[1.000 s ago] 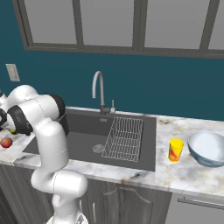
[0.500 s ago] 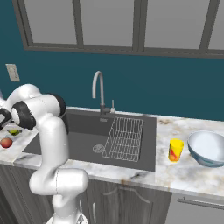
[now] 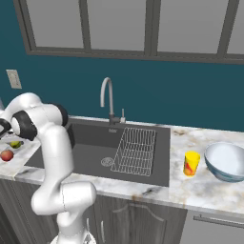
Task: Remove the pear and peach from the sink. Then move the bowl and cup from the counter to the sink for washing.
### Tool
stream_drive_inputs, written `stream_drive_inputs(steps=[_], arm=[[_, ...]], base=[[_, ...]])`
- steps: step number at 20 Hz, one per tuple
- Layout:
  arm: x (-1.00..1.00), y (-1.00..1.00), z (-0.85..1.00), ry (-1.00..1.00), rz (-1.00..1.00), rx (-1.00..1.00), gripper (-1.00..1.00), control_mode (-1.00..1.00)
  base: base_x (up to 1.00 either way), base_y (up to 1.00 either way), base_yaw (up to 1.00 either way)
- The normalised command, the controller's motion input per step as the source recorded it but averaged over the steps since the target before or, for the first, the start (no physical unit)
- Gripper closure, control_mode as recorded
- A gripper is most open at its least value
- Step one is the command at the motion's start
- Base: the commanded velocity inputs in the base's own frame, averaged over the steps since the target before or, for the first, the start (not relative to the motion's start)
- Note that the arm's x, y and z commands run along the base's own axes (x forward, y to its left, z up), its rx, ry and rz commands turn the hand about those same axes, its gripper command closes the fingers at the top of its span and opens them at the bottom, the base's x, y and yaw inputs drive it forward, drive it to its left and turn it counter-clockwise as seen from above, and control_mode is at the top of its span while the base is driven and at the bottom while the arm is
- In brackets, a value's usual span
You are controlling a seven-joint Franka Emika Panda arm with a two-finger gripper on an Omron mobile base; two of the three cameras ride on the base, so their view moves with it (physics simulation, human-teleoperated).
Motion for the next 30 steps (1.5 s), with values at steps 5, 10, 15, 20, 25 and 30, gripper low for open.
stream_drive_inputs(steps=[5, 10, 15, 20, 25, 30], arm=[[0.07, 0.00, -0.14, 0.01, 0.00, -0.04, 1.00, -1.00], [0.07, 0.00, -0.11, 0.03, 0.00, 0.00, 1.00, -1.00], [0.04, 0.00, -0.11, 0.00, 0.00, 0.00, 1.00, -1.00], [0.03, 0.00, -0.10, 0.00, 0.00, 0.00, -1.00, -1.00], [0.03, 0.00, -0.09, 0.00, 0.00, 0.00, -1.00, -1.00], [0.02, -0.01, -0.02, 0.00, 0.00, 0.00, -1.00, -1.00]], base=[[0.00, 0.00, 0.00], [0.00, 0.00, 0.00], [0.00, 0.00, 0.00], [0.00, 0.00, 0.00], [0.00, 0.00, 0.00], [0.00, 0.00, 0.00]])
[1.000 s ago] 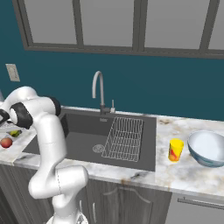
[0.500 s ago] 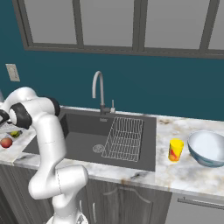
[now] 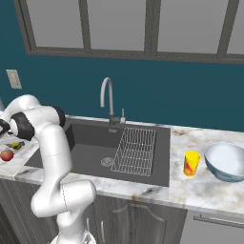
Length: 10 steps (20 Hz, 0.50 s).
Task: Remove the pear and peach from the sink. Then move the bowl and cup from the counter to the sink for washing.
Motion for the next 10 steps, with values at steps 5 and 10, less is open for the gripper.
stream_drive_inputs(steps=[5, 10], arm=[[0.01, -0.03, 0.02, 0.00, 0.00, 0.00, -1.00, -1.00], [-0.03, -0.09, 0.14, 0.00, 0.00, 0.05, -1.00, -1.00]], base=[[0.00, 0.00, 0.00], [0.00, 0.00, 0.00]])
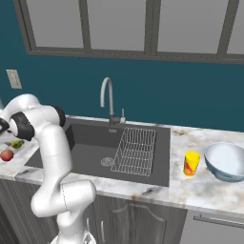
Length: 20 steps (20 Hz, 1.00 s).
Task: Remove the pear and peach from the sink. Then move the bowl and cup from the counter to the sink for washing.
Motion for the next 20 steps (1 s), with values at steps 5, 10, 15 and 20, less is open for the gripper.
stream_drive_inputs(steps=[5, 10, 15, 20], arm=[[-0.08, -0.11, 0.23, 0.00, 0.01, 0.13, -1.00, -1.00], [-0.12, -0.15, 0.26, -0.01, 0.01, 0.14, -1.00, -1.00], [-0.17, -0.22, 0.27, -0.05, 0.00, 0.11, -1.00, -1.00], [-0.18, -0.23, 0.26, -0.03, 0.00, 0.10, -1.00, -1.00]], base=[[0.00, 0.00, 0.00], [0.00, 0.00, 0.00], [0.00, 0.00, 0.00], [0.00, 0.00, 0.00]])
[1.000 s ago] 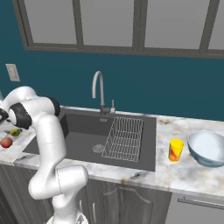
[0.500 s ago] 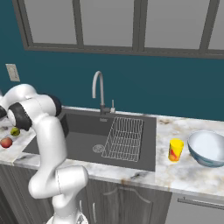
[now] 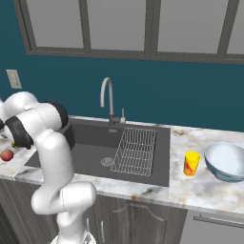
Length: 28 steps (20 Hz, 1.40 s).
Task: Remove the pear and peach from the sink. Then move the bowl and cup from the counter to the sink for washing.
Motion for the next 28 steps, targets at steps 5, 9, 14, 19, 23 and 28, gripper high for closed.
stream_drive_inputs(steps=[5, 9, 14, 19, 23, 28], arm=[[-0.17, -0.25, 0.27, -0.01, 0.00, 0.08, -1.00, -1.00], [-0.14, -0.24, 0.28, 0.00, 0.00, 0.07, -1.00, -1.00], [-0.15, -0.24, 0.30, 0.00, 0.00, 0.03, -1.00, -1.00], [-0.17, -0.27, 0.28, 0.00, 0.00, 0.00, -1.00, -1.00], [-0.19, -0.31, 0.24, 0.00, 0.00, 0.00, -1.00, -1.00], [-0.21, -0.34, 0.22, 0.00, 0.00, 0.00, -1.00, -1.00]], base=[[0.00, 0.00, 0.00], [0.00, 0.00, 0.00], [0.00, 0.00, 0.00], [0.00, 0.00, 0.00], [0.00, 0.00, 0.00], [0.00, 0.00, 0.00]])
